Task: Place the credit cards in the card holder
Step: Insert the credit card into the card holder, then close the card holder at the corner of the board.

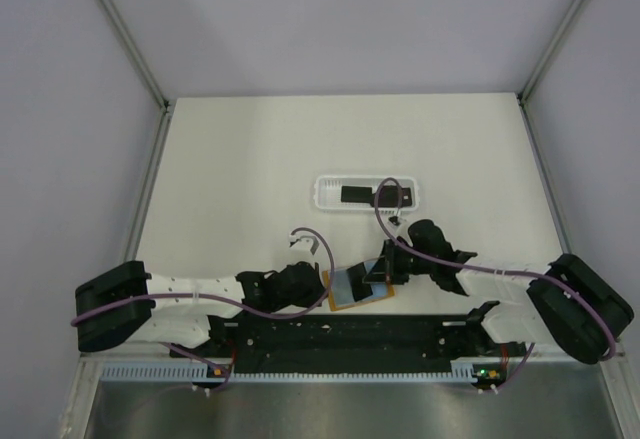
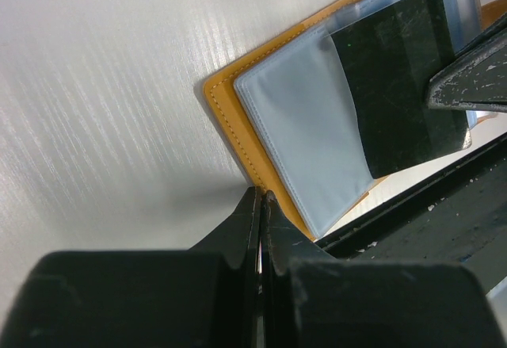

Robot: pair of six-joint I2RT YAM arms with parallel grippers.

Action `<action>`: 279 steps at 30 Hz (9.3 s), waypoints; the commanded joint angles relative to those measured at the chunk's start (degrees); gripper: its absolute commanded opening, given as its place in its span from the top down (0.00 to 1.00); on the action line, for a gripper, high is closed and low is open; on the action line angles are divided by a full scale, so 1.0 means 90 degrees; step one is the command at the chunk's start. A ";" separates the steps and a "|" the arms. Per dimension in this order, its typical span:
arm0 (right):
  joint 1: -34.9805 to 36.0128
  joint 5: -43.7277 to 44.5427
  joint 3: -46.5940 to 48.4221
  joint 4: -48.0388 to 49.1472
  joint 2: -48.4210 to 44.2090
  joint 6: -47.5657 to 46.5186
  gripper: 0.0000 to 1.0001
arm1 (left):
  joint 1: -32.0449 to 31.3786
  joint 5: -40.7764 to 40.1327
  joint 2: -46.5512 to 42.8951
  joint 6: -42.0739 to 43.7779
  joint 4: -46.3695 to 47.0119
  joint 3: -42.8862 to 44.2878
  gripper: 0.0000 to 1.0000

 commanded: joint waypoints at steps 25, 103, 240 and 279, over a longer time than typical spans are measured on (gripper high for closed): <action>-0.0022 -0.0047 0.0121 0.0229 0.0521 -0.0440 1.00 | -0.0018 -0.0020 0.0141 -0.0049 -0.0083 0.0023 1.00; 0.0789 0.3283 0.1956 -0.3793 -0.0329 -0.1426 1.00 | -0.0018 0.0117 0.0727 0.0010 0.0161 0.0365 1.00; 0.1892 0.1319 0.2131 -0.1584 -0.0268 -0.0809 0.48 | -0.0008 -0.0801 -0.2232 -0.0674 -0.1372 -0.0817 0.99; 0.1863 0.2766 0.1195 -0.1929 0.0384 -0.0556 1.00 | 0.0002 -0.0332 0.0941 0.0791 0.1107 0.1381 1.00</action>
